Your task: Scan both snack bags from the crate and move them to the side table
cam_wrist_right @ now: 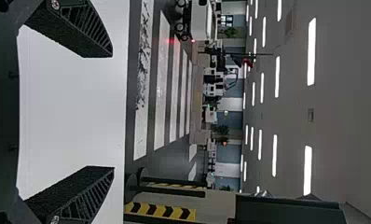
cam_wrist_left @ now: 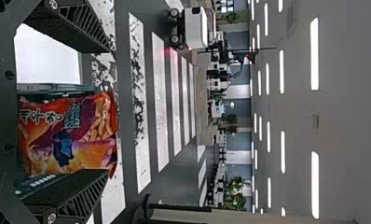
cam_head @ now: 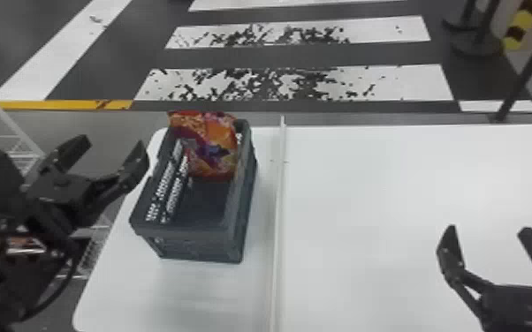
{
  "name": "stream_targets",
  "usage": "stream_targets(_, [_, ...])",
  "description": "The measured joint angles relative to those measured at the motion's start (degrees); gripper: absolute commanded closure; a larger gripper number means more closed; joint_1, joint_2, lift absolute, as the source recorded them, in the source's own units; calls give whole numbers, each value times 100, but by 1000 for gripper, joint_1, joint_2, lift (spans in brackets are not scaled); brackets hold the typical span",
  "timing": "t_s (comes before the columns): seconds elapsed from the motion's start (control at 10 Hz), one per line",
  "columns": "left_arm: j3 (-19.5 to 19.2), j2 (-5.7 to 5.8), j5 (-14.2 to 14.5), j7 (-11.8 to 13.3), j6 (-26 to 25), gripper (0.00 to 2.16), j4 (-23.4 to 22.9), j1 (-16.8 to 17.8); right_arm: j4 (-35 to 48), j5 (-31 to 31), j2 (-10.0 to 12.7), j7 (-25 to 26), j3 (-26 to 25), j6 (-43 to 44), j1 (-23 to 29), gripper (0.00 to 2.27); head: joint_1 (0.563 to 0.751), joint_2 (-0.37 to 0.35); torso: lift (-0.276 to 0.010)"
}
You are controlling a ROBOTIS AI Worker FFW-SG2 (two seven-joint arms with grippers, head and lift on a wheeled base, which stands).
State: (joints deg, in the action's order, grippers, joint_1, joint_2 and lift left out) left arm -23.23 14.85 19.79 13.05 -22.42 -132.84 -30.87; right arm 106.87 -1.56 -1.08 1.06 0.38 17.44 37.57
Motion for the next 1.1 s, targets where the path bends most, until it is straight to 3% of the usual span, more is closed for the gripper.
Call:
stream_targets(0.3, [92,381,-24,53,-5,70,792,744,201,-163,29,8,39,-23,220,63,695,216,-75])
stream_targets(0.4, [146,470,-38,237,14,66,1251,1094,286,-211,40,9,32,-44,313,63,695,224,-75])
stream_targets(0.6, [411,591,-126,627,124,60,2227,1922,409,-340,88,18,24,-70,476,63,695,226,-75])
stream_targets(0.9, [1384,789,-558,810,253,60,3661,3394,427,-509,108,35,12,-71,661,63,695,174,-75])
stream_targets(1.0, [1605,841,-689,942,270,60,4048,3740,382,-563,108,35,26,-128,631,63,695,165,-75])
stream_targets(1.1, [1660,823,-901,1087,256,56,4281,3937,330,-615,108,35,72,-267,544,63,695,164,-75])
